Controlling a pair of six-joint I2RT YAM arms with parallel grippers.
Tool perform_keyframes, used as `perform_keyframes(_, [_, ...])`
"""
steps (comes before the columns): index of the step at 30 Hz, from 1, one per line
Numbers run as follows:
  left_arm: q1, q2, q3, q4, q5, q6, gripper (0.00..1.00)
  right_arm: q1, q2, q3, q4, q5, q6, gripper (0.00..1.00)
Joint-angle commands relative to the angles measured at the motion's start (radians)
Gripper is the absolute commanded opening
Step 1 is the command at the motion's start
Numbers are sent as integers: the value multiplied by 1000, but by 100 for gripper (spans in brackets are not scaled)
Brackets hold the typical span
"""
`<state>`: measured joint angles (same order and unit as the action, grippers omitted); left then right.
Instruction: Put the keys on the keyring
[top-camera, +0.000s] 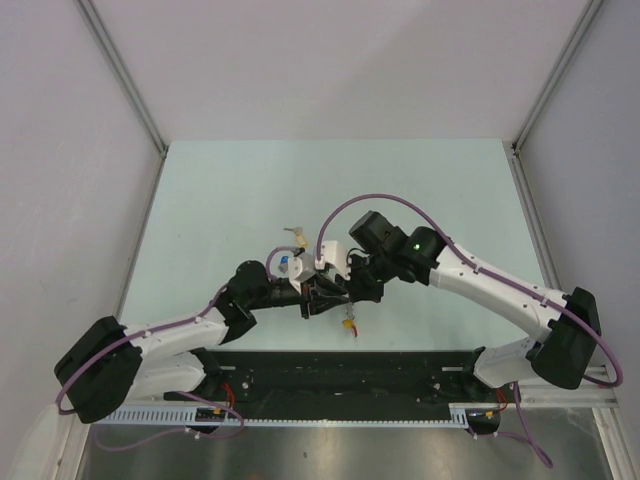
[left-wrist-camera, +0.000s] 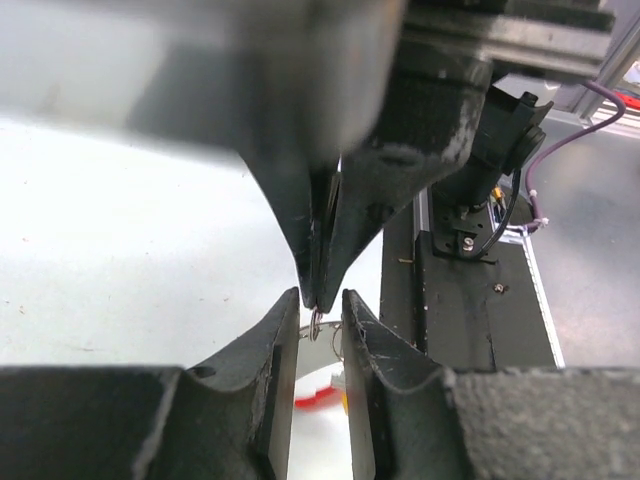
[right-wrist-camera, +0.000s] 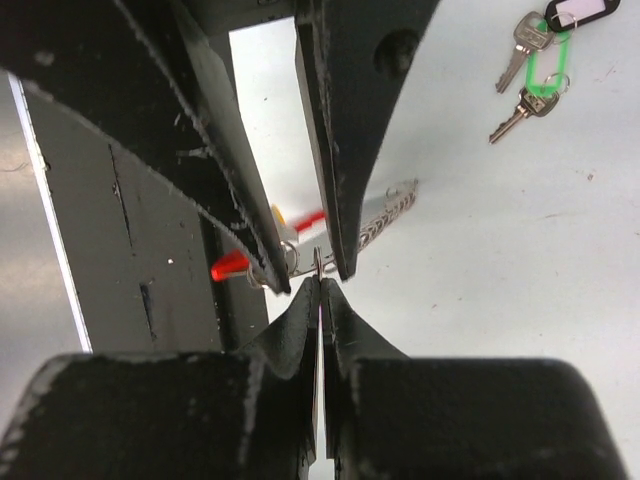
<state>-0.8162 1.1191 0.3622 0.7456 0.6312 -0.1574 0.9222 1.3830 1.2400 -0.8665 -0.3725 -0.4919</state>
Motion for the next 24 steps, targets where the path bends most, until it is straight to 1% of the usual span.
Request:
perform_keyframes(1, [-6,-13,-52,56,-16,2,29,7,-53,6,34,-23,-13,0])
perform_keyframes(2, [-6,-19,-84,79,-22,-7,29,7,-55,4,34,-22,-11,0])
perform_keyframes(3, [-6,-24,-101,137,-39,-14,29,6,-56,4,34,-22,-11,0])
perform_keyframes(6, [-6,-38,-147,214,-50,-36,29,7,-56,1,35,-23,-11,0])
perform_keyframes(14, [-6,-9,-117,239,-19,-42,29,7,-59,-1,41,-31,-13,0])
perform_keyframes(24, [-6,44,-72,227,-4,-48,28,10,-65,-11,40,-40,-17,0])
